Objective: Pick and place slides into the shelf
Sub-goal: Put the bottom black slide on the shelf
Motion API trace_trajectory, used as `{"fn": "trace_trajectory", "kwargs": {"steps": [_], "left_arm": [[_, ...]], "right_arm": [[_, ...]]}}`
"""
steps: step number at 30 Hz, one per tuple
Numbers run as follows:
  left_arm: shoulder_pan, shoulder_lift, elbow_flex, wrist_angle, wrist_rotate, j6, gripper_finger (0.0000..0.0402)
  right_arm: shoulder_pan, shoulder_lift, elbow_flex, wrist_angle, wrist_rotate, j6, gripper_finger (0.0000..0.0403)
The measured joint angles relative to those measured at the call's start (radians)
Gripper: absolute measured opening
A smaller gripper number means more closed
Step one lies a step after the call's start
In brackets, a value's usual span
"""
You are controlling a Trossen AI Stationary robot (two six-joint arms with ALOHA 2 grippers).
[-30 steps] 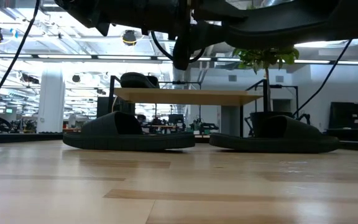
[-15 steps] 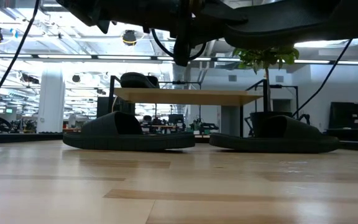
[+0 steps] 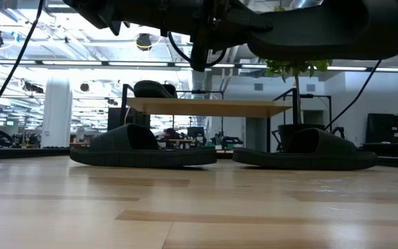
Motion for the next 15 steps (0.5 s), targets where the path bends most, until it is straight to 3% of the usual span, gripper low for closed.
{"fn": "trace_trajectory", "kwargs": {"steps": [9,12,15], "left_arm": [[-0.019,0.0,0.001,0.031,-0.054,-0.057,0.0038],[-0.051,0.0,0.001,0.068,-0.144,-0.054,0.0038],[-0.1,-0.016,0.001,0.1,-0.316,-0.018,0.0038]], "right_arm": [[0.001,-0.002,0.0,-0.186,-0.082,0.205,0.0182],[0.014,-0.002,0.0,-0.241,-0.082,0.301,0.018],[0.042,-0.002,0.0,-0.286,-0.082,0.371,0.0181]]}}
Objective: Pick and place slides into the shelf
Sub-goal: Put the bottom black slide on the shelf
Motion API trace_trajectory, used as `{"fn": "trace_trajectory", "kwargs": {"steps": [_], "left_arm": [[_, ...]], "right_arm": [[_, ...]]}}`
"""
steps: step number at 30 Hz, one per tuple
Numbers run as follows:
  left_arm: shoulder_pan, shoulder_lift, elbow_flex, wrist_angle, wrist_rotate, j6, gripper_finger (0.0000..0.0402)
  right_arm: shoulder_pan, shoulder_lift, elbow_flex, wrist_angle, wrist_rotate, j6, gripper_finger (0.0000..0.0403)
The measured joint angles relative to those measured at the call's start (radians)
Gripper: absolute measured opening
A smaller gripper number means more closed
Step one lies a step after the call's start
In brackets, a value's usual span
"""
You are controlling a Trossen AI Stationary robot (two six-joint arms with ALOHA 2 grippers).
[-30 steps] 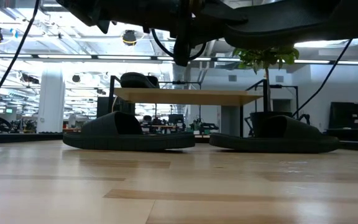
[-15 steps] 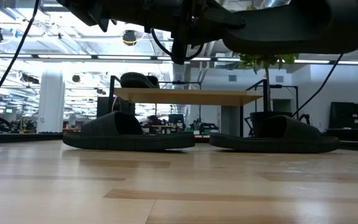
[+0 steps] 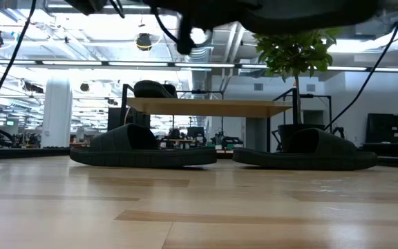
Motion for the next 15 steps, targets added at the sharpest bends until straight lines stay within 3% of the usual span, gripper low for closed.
{"fn": "trace_trajectory", "kwargs": {"steps": [7,12,15], "left_arm": [[-0.12,-0.018,0.0,0.217,-0.481,0.13,0.0038],[-0.127,-0.02,0.0,0.291,-0.603,0.145,0.0052],[-0.1,-0.02,0.0,0.292,-0.629,0.145,0.004]], "right_arm": [[0.101,0.0,0.0,-0.035,0.001,0.124,0.0181],[0.168,0.0,0.0,-0.034,0.01,0.185,0.0179],[0.207,0.001,-0.001,-0.033,0.028,0.213,0.0178]]}}
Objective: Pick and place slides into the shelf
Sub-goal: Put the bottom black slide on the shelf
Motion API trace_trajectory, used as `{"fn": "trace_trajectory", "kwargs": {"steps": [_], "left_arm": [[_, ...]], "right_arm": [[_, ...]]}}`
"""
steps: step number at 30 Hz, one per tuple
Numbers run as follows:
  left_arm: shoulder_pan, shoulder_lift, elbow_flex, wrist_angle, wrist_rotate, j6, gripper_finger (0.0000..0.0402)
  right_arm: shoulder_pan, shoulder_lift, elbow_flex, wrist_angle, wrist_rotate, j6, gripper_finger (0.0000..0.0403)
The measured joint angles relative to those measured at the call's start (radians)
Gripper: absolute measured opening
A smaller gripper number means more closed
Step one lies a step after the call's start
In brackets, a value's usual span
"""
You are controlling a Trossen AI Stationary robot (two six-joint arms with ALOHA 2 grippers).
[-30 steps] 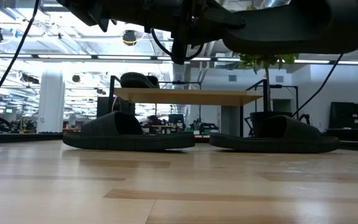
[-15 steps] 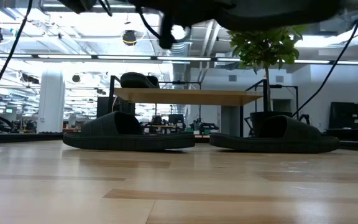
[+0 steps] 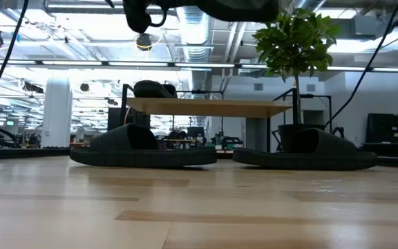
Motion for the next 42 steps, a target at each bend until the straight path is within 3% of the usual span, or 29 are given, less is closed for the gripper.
{"fn": "trace_trajectory", "kwargs": {"steps": [10,20,28,34,42], "left_arm": [[0.095,0.0,0.0,0.114,-0.008,0.047,0.0036],[0.119,0.02,-0.001,0.122,-0.204,-0.114,0.0036],[0.094,0.018,-0.001,-0.141,-0.333,-0.463,0.0037],[0.115,0.019,-0.001,-0.389,-0.324,-0.815,0.0036],[0.166,0.019,0.086,-0.443,-0.329,-0.826,0.0036]], "right_arm": [[0.162,0.027,-0.003,0.007,-0.003,0.06,0.0178],[0.302,0.042,-0.003,0.038,-0.079,0.081,0.0178],[0.365,0.042,-0.003,0.06,-0.077,0.097,0.0178],[0.425,0.042,-0.003,0.061,-0.077,0.102,0.0178],[0.51,0.042,-0.003,0.099,-0.077,0.167,0.0178]]}}
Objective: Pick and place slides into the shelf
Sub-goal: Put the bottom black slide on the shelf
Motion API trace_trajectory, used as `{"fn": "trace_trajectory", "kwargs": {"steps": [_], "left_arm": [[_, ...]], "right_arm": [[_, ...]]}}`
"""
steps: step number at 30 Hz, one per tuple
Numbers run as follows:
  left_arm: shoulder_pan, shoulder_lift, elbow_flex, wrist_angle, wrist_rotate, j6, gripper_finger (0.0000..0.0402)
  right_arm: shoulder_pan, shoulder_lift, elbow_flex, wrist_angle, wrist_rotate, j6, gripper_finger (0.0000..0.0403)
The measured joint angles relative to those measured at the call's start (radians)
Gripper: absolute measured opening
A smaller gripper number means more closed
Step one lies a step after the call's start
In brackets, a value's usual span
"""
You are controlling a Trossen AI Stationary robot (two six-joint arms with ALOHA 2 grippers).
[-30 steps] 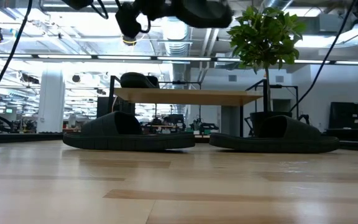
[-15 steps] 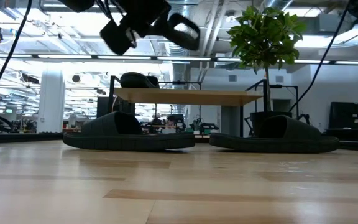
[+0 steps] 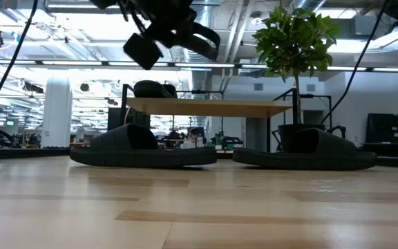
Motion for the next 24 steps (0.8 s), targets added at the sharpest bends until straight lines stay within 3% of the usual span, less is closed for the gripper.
{"fn": "trace_trajectory", "kwargs": {"steps": [12,24], "left_arm": [[0.067,0.247,0.279,-0.034,0.0,-0.102,0.0036],[0.082,0.246,0.261,-0.026,-0.006,-0.223,0.0036]], "right_arm": [[0.06,0.0,0.0,0.055,-0.001,0.019,0.0178],[0.141,0.0,0.0,0.122,0.0,0.055,0.0178]]}}
